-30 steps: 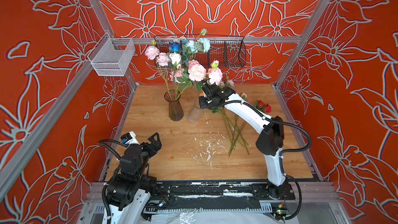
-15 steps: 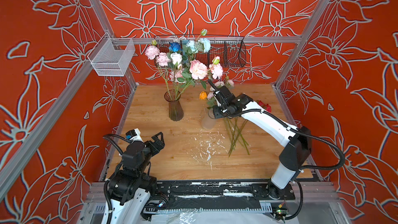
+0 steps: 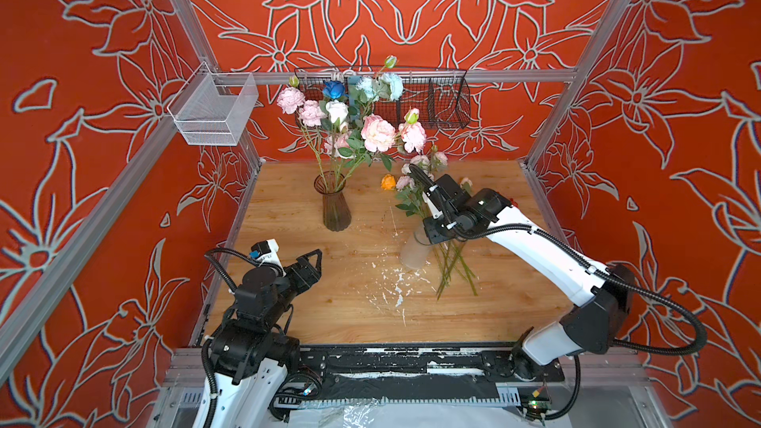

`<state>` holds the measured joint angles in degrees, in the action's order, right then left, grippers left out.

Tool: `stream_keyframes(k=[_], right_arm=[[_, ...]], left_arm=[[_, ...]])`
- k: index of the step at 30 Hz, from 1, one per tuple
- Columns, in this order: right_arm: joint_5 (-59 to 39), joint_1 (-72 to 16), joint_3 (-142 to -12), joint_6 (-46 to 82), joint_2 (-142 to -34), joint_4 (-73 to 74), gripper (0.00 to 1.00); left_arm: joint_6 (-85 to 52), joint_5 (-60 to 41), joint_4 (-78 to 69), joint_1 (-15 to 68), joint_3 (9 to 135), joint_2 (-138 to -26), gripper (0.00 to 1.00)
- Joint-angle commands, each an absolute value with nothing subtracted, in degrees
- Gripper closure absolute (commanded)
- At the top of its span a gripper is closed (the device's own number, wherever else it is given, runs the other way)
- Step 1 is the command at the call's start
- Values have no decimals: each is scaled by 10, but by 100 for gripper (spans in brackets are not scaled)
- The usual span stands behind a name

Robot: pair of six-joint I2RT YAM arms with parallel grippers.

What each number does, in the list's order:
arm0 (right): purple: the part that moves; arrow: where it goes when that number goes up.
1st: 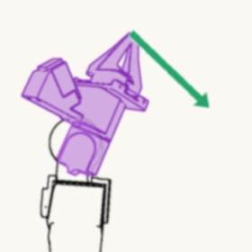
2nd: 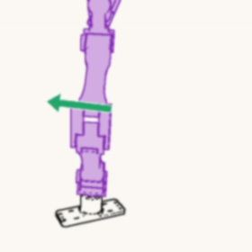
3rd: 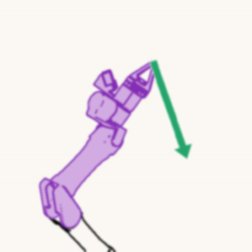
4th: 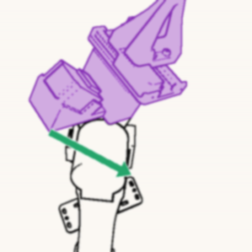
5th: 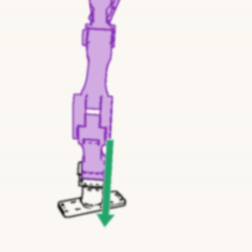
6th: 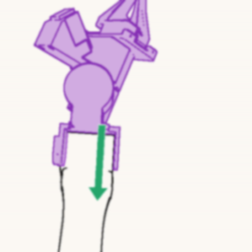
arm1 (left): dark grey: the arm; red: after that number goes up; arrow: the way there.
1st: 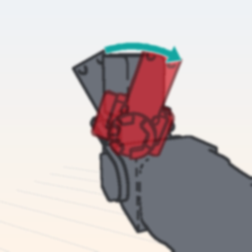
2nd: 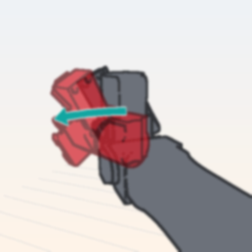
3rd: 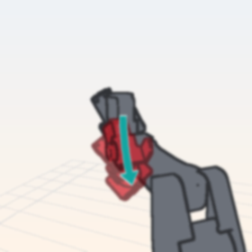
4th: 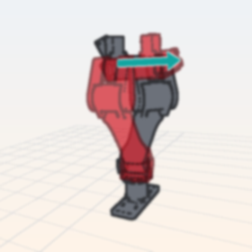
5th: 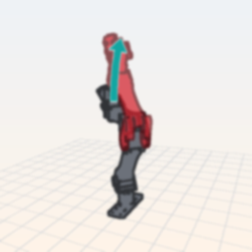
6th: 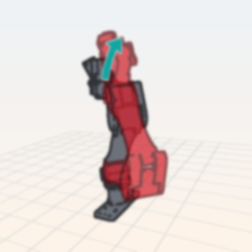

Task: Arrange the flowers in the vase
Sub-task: 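Carry the clear glass toward the loose rose pile with the right gripper, then set the clear glass upright on the table and open the right gripper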

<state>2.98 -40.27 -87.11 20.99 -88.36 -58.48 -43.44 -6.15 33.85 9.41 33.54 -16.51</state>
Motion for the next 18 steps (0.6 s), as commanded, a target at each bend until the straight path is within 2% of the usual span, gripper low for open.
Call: stream_keyframes(k=[1, 9, 10, 11, 15, 18], right_arm=[[11, -407, -877, 190, -882, -604, 100], [-14, -408, -858, 173, -887, -605, 99], [-14, -408, -862, 176, -889, -603, 87], [-16, -408, -863, 178, -891, -598, 82], [-22, -408, -884, 179, -902, -596, 70], [-10, -408, -887, 184, -900, -589, 67]], left_arm=[[-463, -111, 308, 93, 333, -162, 15], [-459, -134, 303, 94, 346, -187, 15], [-459, -135, 297, 94, 346, -191, 15], [-459, -139, 291, 94, 348, -196, 15], [-454, -154, 284, 94, 362, -222, 15], [-449, -158, 274, 95, 369, -233, 15]])
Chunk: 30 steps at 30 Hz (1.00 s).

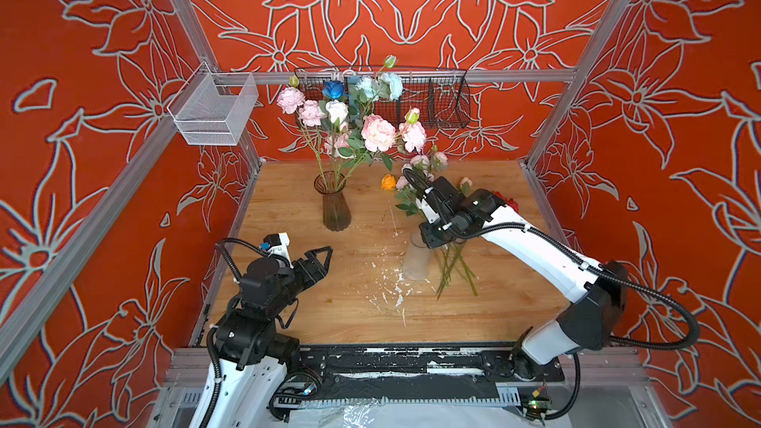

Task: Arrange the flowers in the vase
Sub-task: 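Set the clear glass upright on the table and open the right gripper, then lower the right gripper onto a loose rose stem and grasp it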

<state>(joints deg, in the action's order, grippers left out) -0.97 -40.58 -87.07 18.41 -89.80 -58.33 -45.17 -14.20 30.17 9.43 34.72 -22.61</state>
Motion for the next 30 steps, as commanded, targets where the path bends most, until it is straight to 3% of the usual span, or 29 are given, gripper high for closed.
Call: stream_keyframes(k=[1, 7, 13, 17, 22, 25, 30], right_arm=[[-4, -407, -886, 186, -898, -589, 66], [10, -405, -859, 194, -848, -563, 56], [27, -372, -786, 236, -729, -505, 54], [28, -330, -722, 256, -629, -468, 56], [-9, -214, -611, 289, -535, -394, 62], [-66, -161, -521, 349, -531, -306, 64], [-114, -99, -447, 410, -650, -173, 69]], left_arm=[[-445, -161, 274, 95, 374, -239, 15], [-437, -175, 249, 101, 401, -285, 15], [-440, -173, 172, 106, 395, -277, 14], [-466, -144, 125, 108, 380, -275, 11], [-479, -173, 90, 116, 411, -359, 10], [-498, -158, 37, 125, 409, -389, 11], [-503, -93, -13, 172, 430, -451, 11]])
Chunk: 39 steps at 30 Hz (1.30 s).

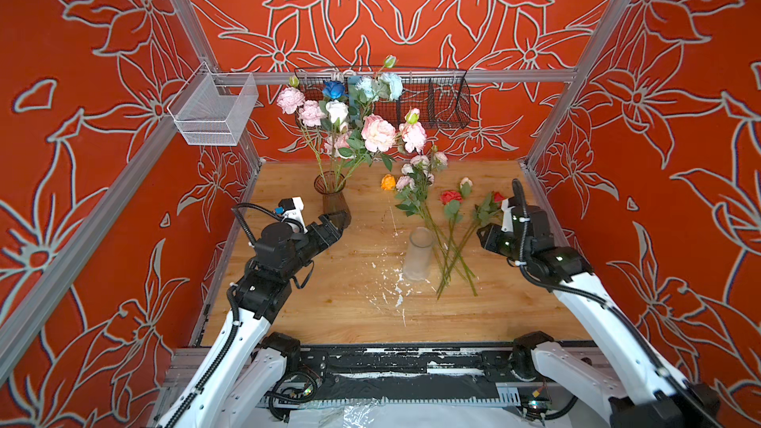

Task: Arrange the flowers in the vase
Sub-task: 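Lower the right gripper onto a loose rose stem and grasp it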

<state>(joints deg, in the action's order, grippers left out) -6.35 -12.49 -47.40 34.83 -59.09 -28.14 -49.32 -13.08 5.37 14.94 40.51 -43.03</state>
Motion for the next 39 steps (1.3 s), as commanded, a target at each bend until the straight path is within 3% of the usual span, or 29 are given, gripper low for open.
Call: stream_keyframes(k=[1, 8, 13, 19, 35, 39], right_arm=[[-130, -87, -446, 417, -685, -147, 70], [-171, -74, -536, 368, -893, -117, 71], [-159, -75, -604, 335, -986, -136, 70], [-139, -74, -698, 314, -1077, -185, 74], [-137, -67, -758, 300, -1150, -209, 86], [-129, -66, -749, 299, -1130, -207, 94]], left_arm=[[-499, -71, -14, 190, 438, -466, 11], [-456, -64, -84, 245, 433, -560, 11], [-467, -117, -96, 244, 431, -637, 11], [-450, -131, -78, 243, 441, -642, 10], [-457, -143, -76, 229, 439, -640, 9], [-455, -142, -76, 228, 439, -635, 9]])
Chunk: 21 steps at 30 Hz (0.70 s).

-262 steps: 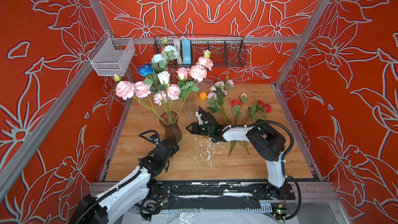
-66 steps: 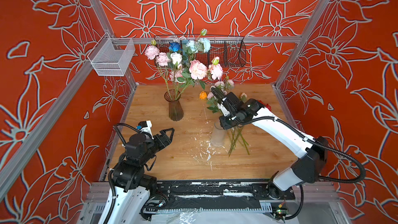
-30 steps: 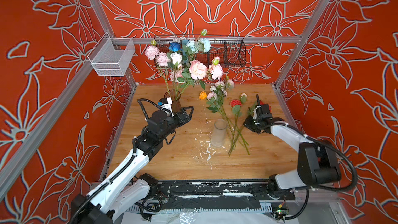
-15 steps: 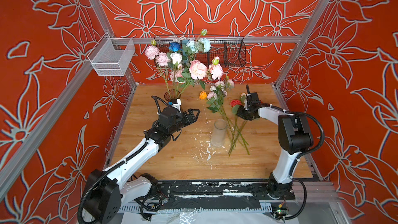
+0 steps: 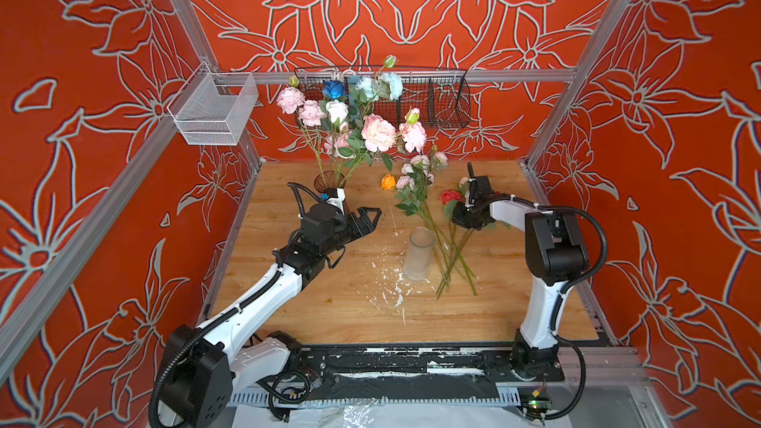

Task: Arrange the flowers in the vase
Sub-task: 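Lower the right gripper onto a loose rose stem and grasp it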

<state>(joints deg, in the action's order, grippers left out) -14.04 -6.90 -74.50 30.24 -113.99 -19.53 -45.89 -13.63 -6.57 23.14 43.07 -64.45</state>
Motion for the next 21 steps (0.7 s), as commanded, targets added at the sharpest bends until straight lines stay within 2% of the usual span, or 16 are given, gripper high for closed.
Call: stream_keyframes(k=[1, 11, 18, 21], right_arm=[[-123, -66, -743, 298, -1117, -205, 95], [-123, -66, -649, 315, -936, -178, 97], [-150, -72, -514, 345, -730, -67, 97], [-130, -81, -482, 343, -635, -38, 97]], left_arm=[[-455, -143, -76, 227, 439, -634, 9], [-463, -160, -86, 215, 439, -624, 9], [-471, -176, -106, 212, 431, -621, 9], [-478, -195, -126, 211, 427, -622, 9]])
